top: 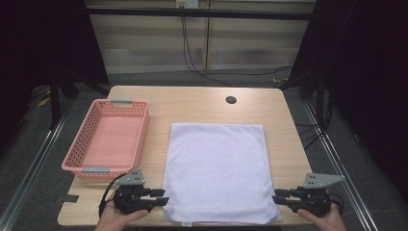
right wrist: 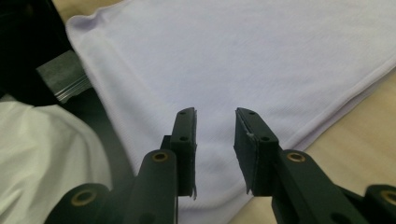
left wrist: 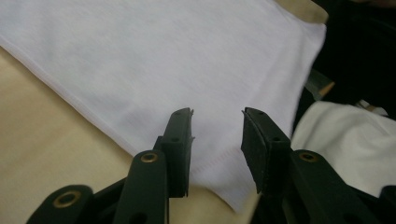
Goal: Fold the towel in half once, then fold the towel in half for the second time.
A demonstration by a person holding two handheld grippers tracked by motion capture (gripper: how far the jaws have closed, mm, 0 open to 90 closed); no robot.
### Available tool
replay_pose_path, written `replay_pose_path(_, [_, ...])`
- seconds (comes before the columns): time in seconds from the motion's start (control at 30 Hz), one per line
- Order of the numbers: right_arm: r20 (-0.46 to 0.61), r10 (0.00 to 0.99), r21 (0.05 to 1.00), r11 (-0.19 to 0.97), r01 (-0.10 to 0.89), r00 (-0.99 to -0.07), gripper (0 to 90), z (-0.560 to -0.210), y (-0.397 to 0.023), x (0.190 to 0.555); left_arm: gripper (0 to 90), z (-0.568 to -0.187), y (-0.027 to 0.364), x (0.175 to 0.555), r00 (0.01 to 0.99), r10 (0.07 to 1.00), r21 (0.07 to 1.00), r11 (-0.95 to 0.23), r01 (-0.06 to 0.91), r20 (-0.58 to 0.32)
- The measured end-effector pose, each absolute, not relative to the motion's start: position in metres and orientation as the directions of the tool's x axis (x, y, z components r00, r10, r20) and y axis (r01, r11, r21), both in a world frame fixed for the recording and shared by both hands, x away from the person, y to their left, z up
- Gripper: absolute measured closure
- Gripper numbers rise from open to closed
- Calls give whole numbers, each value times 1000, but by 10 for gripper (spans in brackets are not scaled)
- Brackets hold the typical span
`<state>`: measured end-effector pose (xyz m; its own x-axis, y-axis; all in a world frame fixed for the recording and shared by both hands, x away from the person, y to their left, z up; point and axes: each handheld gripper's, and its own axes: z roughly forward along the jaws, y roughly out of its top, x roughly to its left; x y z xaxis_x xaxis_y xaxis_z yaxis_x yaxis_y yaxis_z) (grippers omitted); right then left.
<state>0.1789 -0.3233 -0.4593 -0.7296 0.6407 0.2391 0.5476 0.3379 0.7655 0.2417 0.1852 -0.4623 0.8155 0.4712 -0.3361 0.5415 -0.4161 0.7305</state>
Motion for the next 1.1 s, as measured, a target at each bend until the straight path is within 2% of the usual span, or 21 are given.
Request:
replay_pose_path(0.2, [221,671,767,328,551,-708,630,-462,-308,217,610,-470,155,280,818,495,720,-449,529,-293])
replay_pose_path(0.47, [192,702,726,368,581,-686,598,-478,-299,268,588,-482,128,331,796,543,701,-457,547,-268])
replay_pose_path(0.63, [178,728,698,381,606,-662,572,-492,-297,296,643,-494,128,349,768,595,699,-445,559,-235])
replay_pose_path(0.73, [145,745,686,399,609,-651,576,-498,-293,306,661,-500,129,347,780,587,697,-466,546,-219])
replay_pose_path(0.8, [120,750,686,412,600,-651,595,-499,-291,305,744,-500,130,345,781,594,698,-476,535,-193])
replay_pose_path(0.83, [100,749,686,425,590,-656,637,-499,-290,302,772,-500,130,344,780,597,695,-479,536,-189])
replay_pose_path(0.87, [100,749,686,425,590,-656,637,-499,-290,302,789,-500,130,344,780,597,695,-479,536,-189])
replay_pose_path(0.9, [73,751,693,436,575,-657,716,-500,-290,296,818,-500,128,340,782,598,695,-489,527,-173])
replay_pose_path(0.97, [56,751,692,446,568,-658,774,-499,-292,291,835,-499,126,333,793,588,690,-509,515,-159])
replay_pose_path(1.1, [78,748,686,439,580,-659,810,-499,-298,280,837,-499,126,319,803,564,686,-509,520,-189])
